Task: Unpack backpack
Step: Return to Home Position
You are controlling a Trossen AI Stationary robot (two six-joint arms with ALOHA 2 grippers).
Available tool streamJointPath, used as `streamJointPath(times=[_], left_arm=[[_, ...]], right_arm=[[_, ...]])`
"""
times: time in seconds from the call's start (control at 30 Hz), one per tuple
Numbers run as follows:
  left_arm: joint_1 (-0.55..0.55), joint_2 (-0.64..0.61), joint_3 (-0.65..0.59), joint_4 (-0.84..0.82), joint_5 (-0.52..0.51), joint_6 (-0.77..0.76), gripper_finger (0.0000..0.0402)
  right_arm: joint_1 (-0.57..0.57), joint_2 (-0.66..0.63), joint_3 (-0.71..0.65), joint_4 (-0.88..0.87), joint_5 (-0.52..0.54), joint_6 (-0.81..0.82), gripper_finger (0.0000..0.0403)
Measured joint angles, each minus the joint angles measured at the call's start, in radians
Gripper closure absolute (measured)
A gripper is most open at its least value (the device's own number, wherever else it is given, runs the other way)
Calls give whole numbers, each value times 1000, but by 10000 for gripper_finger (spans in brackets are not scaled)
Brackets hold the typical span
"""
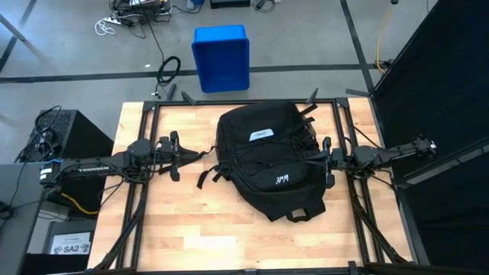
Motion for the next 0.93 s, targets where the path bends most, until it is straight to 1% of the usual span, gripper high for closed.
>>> streamJointPath(times=[0.2,0.67,0.93], left_arm=[[0,0,0,0,0,0,401],[0,0,0,0,0,0,401],[0,0,0,0,0,0,401]], right_arm=[[0,0,0,0,0,0,391],[0,0,0,0,0,0,378],[0,0,0,0,0,0,379]])
